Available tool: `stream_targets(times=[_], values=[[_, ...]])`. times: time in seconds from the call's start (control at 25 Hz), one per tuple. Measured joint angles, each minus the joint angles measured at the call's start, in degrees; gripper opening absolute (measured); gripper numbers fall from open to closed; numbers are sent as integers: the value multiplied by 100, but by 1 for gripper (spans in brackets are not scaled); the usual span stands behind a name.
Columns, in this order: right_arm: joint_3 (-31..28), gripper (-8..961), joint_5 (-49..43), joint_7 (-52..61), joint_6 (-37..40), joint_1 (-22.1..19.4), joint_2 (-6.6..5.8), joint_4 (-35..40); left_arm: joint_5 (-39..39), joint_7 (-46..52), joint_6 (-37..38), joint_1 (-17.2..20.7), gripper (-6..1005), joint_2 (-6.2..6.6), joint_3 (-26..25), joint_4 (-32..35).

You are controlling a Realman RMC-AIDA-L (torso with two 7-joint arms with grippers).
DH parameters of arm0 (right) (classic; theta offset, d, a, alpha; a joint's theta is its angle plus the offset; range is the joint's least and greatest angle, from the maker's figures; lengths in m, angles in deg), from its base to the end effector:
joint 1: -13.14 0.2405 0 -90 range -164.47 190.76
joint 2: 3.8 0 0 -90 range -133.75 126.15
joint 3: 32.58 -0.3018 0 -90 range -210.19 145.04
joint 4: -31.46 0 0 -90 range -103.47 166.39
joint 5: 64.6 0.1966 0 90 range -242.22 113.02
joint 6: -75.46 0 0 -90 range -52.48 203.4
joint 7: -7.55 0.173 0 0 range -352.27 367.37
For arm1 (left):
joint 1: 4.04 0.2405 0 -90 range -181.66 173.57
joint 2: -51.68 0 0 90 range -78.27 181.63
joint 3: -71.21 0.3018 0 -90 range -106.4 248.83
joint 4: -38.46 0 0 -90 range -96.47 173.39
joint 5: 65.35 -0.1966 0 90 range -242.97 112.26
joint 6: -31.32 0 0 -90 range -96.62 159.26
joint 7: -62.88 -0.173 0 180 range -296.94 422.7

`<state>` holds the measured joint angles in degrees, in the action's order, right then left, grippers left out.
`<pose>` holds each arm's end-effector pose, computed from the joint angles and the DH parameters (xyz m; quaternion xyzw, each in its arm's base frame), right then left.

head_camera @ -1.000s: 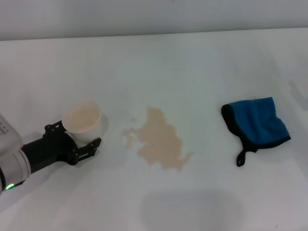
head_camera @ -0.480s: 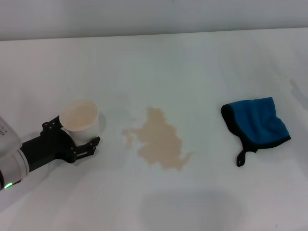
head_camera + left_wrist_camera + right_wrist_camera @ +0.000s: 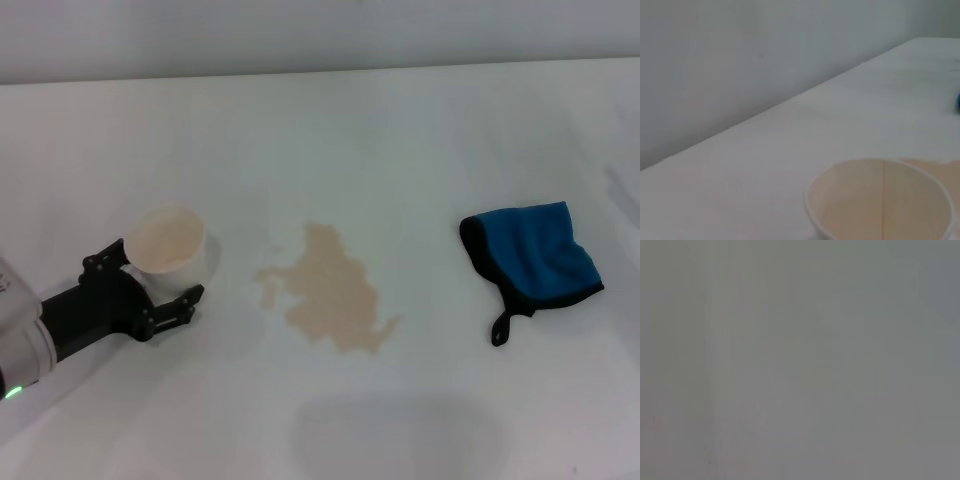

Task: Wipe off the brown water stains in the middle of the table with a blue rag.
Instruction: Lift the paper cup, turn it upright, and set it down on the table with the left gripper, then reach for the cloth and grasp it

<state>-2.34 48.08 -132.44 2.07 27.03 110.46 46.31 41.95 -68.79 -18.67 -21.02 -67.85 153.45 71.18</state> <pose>0.4286 0.3069 0.0536 -0.7020 0.2792 0.3047 0.5800 -0.3398 0.3284 -0.1110 -0.9303 -0.1449 -0.1263 0.3123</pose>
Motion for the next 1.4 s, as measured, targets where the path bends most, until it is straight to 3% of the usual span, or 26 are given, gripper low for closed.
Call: stream_targets(times=[0.84,1.24,1.4], values=[[-34,777,0,-37,42,-15,0,0,572,-386,-661,689,883,26,148,38],[-37,775,0,-44,150,8,0,0,714,-365,-900,1393,880,21,150,529],[-8,775,0,3,130,-46,-7,93,1144,-369,-1137,1682,881,44,67,627]])
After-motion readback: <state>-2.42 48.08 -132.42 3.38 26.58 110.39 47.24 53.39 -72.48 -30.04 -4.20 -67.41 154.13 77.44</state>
